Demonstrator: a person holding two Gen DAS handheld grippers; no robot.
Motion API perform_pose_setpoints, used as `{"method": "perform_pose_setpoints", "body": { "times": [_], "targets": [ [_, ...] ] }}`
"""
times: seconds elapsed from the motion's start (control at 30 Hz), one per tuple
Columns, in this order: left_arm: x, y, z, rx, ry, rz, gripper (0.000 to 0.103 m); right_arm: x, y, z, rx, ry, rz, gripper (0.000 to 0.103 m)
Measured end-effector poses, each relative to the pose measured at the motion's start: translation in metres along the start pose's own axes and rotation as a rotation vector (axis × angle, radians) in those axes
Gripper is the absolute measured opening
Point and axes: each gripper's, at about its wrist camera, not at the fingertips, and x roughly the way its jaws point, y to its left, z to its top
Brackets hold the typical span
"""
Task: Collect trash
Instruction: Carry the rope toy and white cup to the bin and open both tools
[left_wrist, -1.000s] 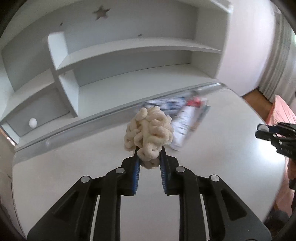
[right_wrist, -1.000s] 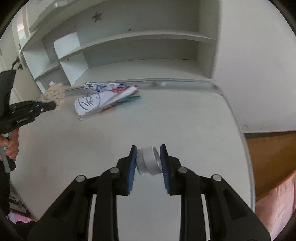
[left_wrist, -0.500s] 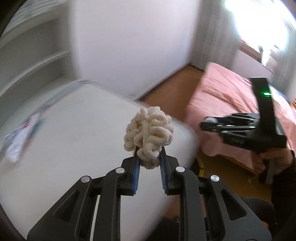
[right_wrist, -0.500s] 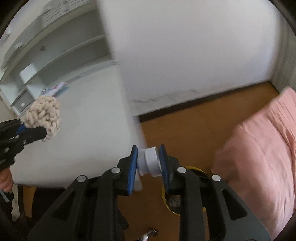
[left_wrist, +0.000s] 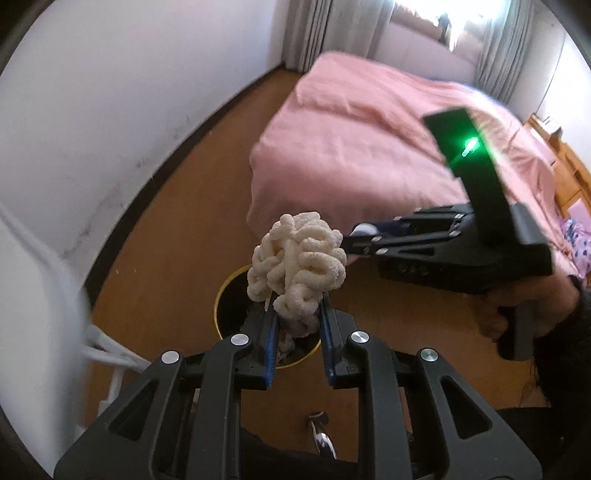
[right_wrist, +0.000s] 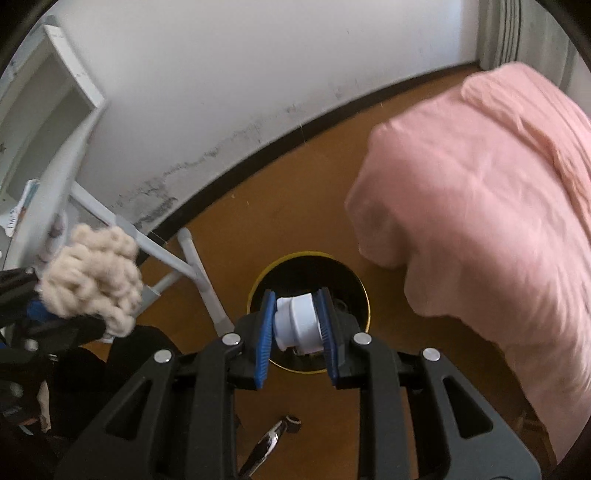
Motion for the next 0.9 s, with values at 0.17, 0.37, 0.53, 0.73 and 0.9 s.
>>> {"method": "perform_pose_setpoints", "body": {
  "times": [0.17, 0.37, 0.53, 0.73, 0.9],
  "targets": [
    [0.061, 0.017, -0.006, -0.051, 0.083, 0.001, 0.019, 0.045, -0.016, -0.001, 0.013, 0.078, 0.017, 0.024],
    [0.124, 0.037, -0.012, -0.094, 0.157, 0.016, 0.019, 0.096, -0.025, -0.001, 0.028, 0.149, 0.03, 0.024],
    [0.151, 0.045, -0.022, -0.133, 0.202, 0.015, 0.019, 0.126, -0.028, 0.004, 0.038, 0.193, 0.04, 0.024],
    [0.153, 0.053, -0.017, -0.161, 0.205, -0.003, 0.02, 0.138, -0.029, 0.01, 0.06, 0.202, 0.047, 0.024],
    [0.155, 0.057, -0.015, -0.169, 0.212, -0.001, 0.044, 0.134, -0.029, 0.015, 0.079, 0.185, 0.036, 0.053]
  ]
}}
